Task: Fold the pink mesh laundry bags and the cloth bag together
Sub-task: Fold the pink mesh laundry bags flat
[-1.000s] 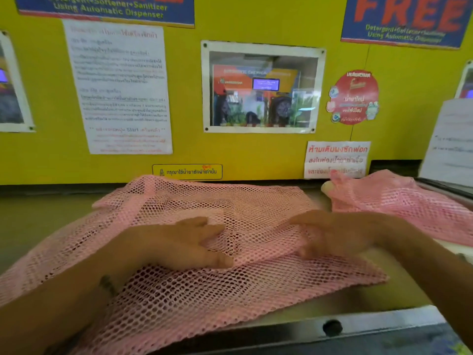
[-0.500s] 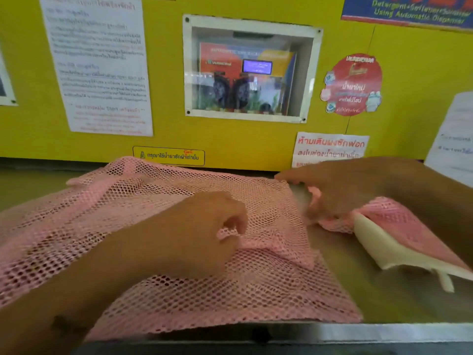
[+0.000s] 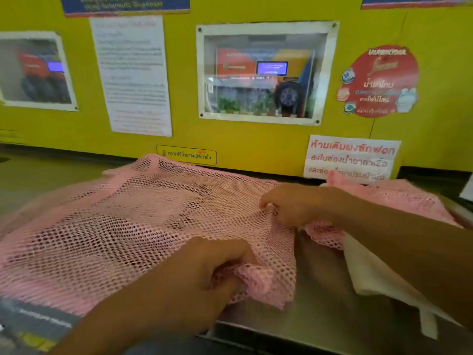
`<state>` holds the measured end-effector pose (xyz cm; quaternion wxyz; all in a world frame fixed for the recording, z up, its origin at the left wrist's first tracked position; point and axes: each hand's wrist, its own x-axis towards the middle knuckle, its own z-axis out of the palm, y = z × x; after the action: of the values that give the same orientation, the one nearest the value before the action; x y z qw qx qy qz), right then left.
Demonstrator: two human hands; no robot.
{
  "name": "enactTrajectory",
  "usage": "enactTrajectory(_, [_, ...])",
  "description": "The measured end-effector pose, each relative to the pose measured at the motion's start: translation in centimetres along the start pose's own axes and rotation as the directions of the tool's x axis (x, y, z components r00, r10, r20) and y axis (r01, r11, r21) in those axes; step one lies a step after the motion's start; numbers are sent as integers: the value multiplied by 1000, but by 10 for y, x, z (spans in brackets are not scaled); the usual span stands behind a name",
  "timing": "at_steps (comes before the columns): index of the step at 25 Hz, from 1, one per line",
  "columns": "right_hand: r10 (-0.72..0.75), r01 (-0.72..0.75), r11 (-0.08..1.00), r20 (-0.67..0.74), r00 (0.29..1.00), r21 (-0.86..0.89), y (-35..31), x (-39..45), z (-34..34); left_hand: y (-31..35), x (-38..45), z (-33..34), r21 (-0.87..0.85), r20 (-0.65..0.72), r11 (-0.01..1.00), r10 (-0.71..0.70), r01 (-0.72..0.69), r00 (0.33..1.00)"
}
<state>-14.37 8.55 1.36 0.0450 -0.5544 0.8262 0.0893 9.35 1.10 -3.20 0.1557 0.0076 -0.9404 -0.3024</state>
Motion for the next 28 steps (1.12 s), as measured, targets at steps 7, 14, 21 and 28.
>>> enactTrajectory(7, [2,7,998,-156,988,56,12,38,-33,-13,-49,-70,-377,-494,924,-138,-69,858])
enactTrajectory(14, [70,56,969,-486,871,240,-59,132,-99,-103,-71,-157,-390,-666,920,-320,52,673])
enactTrajectory(21, [-25,36,999,-642,766,5,-193,225,-124,-203,-125,-219,-332,-755,867,-481,372,446])
enactTrajectory(28, [20,54,967,-289,957,248,-207,253,-126,-210,-102,-237,195,-785,821,-197,537,587])
